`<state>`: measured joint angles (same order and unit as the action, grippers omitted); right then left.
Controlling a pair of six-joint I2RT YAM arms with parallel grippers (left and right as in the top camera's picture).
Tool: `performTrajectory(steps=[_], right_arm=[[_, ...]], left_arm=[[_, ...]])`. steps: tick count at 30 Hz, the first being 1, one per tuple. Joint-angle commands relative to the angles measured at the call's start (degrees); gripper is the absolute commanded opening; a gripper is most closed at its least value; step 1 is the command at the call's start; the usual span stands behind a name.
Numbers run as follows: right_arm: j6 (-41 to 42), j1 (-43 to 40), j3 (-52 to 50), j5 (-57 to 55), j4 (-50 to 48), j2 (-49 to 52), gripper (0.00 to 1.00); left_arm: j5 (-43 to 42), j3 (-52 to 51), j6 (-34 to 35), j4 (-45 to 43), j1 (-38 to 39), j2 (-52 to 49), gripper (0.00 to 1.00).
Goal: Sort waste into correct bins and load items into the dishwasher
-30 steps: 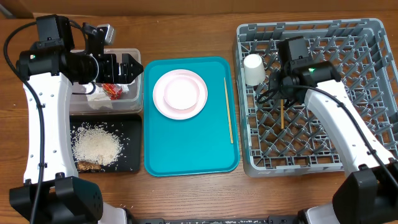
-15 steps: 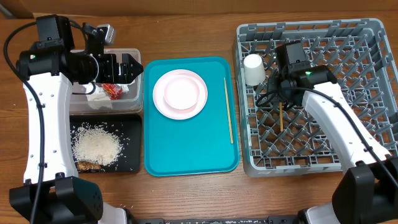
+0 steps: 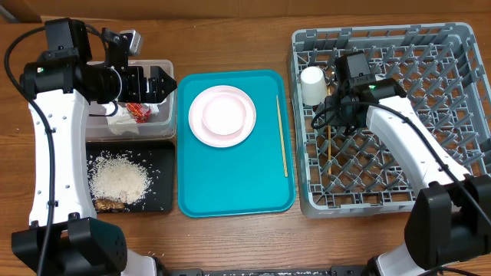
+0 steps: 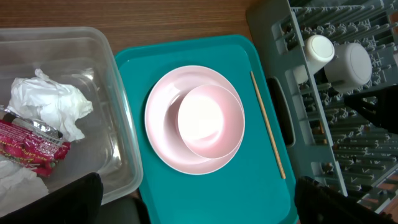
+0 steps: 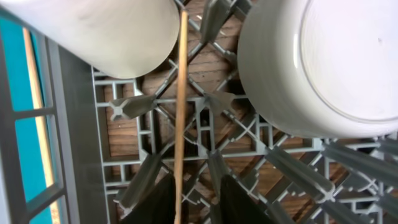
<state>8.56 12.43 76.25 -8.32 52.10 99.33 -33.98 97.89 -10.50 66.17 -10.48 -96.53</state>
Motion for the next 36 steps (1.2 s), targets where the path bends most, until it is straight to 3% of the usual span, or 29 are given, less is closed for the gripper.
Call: performTrajectory(steps=[1, 8, 11, 14, 20, 25, 36], right_arm=[[-0.3, 0.1, 2.0, 0.3, 1.3, -0.3, 0.27], [0.5, 3.3, 12.7, 12.0, 10.9, -1.4, 0.31], [3.4, 5.9, 13.5, 17.5, 10.1, -1.7, 0.32], [10.0, 8.7, 13.0, 17.2, 9.1, -1.3, 0.33], [13.3, 14.6, 9.6, 15.8, 2.9, -0.8, 0.38], [16.3, 18.4, 6.3, 12.2, -1.3, -0.2, 0.39], [18.8, 26.3, 3.7, -9.3, -8.2, 5.6, 0.39]], left_arm=[[0.1, 1.5, 0.4, 0.0, 0.4, 0.4, 1.0], [0.1, 1.5, 0.4, 0.0, 0.4, 0.4, 1.0], [0.1, 1.5, 0.4, 0.0, 0.4, 0.4, 1.0], [0.1, 1.5, 0.4, 0.0, 0.4, 0.4, 1.0], [0.1, 1.5, 0.4, 0.0, 0.4, 0.4, 1.0], [0.1, 1.5, 0.4, 0.0, 0.4, 0.4, 1.0], [0.1, 1.5, 0.4, 0.0, 0.4, 0.4, 1.0]])
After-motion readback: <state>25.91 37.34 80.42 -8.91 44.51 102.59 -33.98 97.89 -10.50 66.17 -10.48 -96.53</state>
